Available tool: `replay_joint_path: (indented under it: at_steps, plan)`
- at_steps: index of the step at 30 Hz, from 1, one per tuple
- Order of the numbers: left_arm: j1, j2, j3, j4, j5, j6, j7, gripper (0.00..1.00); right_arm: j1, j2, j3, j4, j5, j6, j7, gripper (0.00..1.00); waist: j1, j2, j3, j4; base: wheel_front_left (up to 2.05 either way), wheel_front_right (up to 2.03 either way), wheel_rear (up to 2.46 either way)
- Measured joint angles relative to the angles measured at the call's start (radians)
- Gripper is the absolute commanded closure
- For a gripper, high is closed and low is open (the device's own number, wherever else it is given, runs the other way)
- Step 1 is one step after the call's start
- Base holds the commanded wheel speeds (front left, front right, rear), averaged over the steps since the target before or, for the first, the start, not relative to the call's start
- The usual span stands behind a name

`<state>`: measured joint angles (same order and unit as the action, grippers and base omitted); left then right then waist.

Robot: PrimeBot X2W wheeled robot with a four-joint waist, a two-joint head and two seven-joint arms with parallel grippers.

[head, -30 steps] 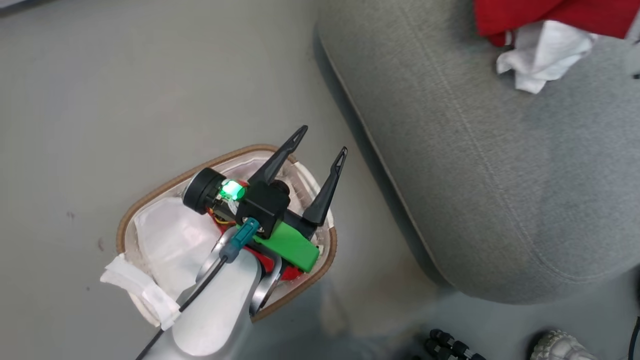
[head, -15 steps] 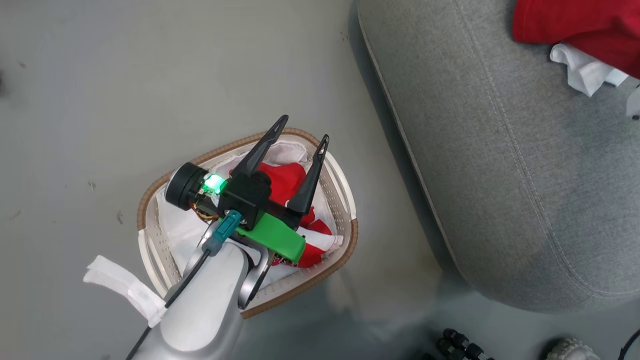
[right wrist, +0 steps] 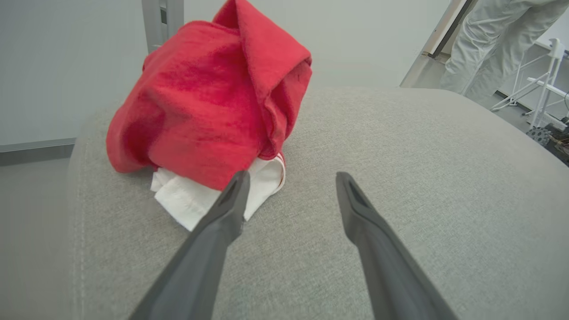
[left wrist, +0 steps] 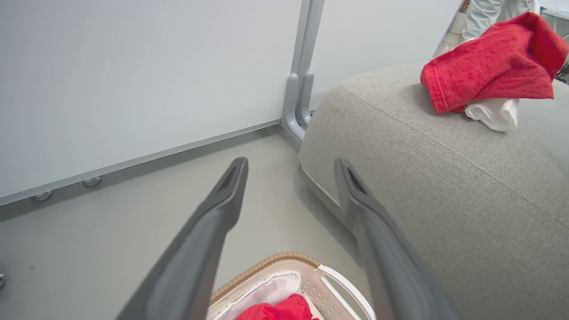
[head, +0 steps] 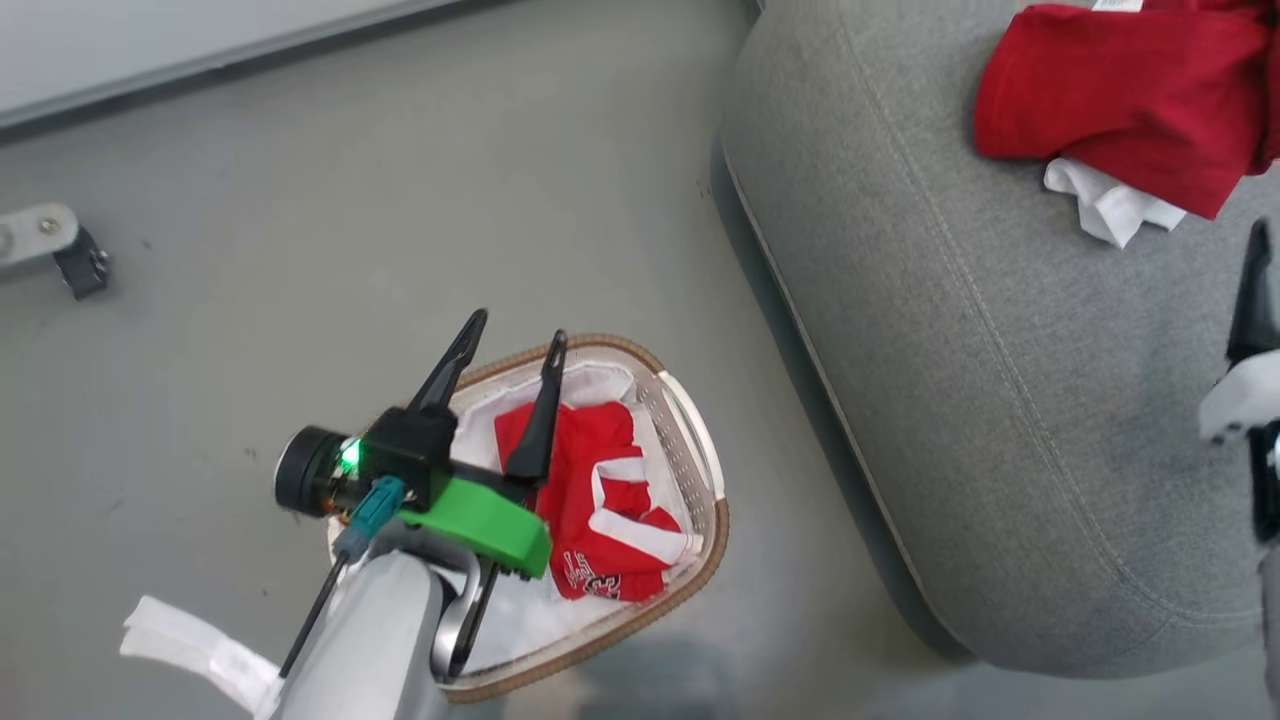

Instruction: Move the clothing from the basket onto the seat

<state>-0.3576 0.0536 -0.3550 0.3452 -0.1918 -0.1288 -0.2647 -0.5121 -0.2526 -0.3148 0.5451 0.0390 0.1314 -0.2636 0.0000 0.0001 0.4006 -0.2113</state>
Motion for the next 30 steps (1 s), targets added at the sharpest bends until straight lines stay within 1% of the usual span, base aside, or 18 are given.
replay_joint_path:
  at_steps: [5,11,17,23,27,30]
  plan:
    - [0.057,-0.002,0.063,0.007,0.001,0.007,0.000,0.00,0.087,0.039,0.073,-0.054,0.035,0.000,0.000,0.00,0.0000,0.0000,-0.066,0.016,0.00,0.00,0.00]
    - [0.110,-0.004,0.139,0.006,-0.001,0.051,0.000,0.00,0.132,0.093,0.199,-0.125,0.082,0.000,0.000,0.00,0.0000,0.0000,-0.126,0.056,0.00,0.00,0.00]
    - [0.149,-0.003,0.214,0.005,-0.014,0.088,0.000,0.00,0.139,0.142,0.290,-0.159,0.114,0.000,0.000,0.00,0.0000,0.0000,-0.159,0.124,0.00,0.00,0.00]
    - [0.178,-0.003,0.254,0.004,-0.017,0.103,0.000,0.00,0.158,0.170,0.329,-0.157,0.120,0.000,0.000,0.00,0.0000,0.0000,-0.183,0.190,0.00,0.00,0.00]
    - [0.209,-0.003,0.259,0.001,-0.026,0.107,0.000,0.00,0.186,0.180,0.323,-0.150,0.121,0.000,0.000,0.00,0.0000,0.0000,-0.201,0.226,0.00,0.00,0.00]
    - [0.235,-0.004,0.260,0.002,-0.034,0.115,0.000,0.00,0.211,0.187,0.317,-0.146,0.121,0.000,0.000,0.00,0.0000,-0.0001,-0.221,0.241,0.00,0.00,0.00]
